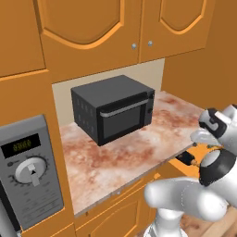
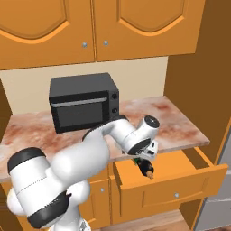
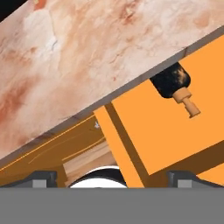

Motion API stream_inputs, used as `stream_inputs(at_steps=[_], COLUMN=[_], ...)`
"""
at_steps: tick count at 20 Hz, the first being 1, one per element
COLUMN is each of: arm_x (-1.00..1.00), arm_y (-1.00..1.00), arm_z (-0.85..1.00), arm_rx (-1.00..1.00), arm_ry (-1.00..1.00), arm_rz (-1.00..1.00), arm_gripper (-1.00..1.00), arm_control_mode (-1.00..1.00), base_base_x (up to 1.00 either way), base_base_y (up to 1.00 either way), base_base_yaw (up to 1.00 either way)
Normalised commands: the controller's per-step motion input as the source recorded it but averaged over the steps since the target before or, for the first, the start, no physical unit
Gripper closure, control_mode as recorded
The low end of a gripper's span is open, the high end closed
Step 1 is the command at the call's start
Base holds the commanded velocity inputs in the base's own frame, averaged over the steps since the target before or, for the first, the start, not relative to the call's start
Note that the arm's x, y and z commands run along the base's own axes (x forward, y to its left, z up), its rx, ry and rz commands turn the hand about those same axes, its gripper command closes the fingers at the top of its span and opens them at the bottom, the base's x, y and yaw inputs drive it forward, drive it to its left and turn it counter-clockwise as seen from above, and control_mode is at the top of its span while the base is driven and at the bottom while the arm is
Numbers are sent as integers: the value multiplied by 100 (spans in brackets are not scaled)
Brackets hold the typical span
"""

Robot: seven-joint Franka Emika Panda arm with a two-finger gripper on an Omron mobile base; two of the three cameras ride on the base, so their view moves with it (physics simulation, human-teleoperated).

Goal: Restock the sink supplies by placing the sponge and soap dispenser on the counter and next to the sink. Make sure the soap dispenser is upright.

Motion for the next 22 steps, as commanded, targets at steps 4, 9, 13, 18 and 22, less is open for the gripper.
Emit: stream_inputs(at_steps=[4, 9, 13, 18, 22], arm_x=[23, 21, 18, 9, 0], arm_y=[-29, -16, -17, -13, -12], arm_z=[-41, -41, -45, -37, -32], arm_rx=[0, 0, 0, 0, 0], arm_ry=[4, 3, 6, 6, 6], arm_rz=[0, 0, 0, 0, 0], arm_gripper=[-100, -100, -100, -100, -100], arm_control_mode=[-100, -100, -100, -100, -100], base_base_x=[0, 0, 0, 0, 0], base_base_y=[0, 0, 0, 0, 0], base_base_yaw=[0, 0, 0, 0, 0])
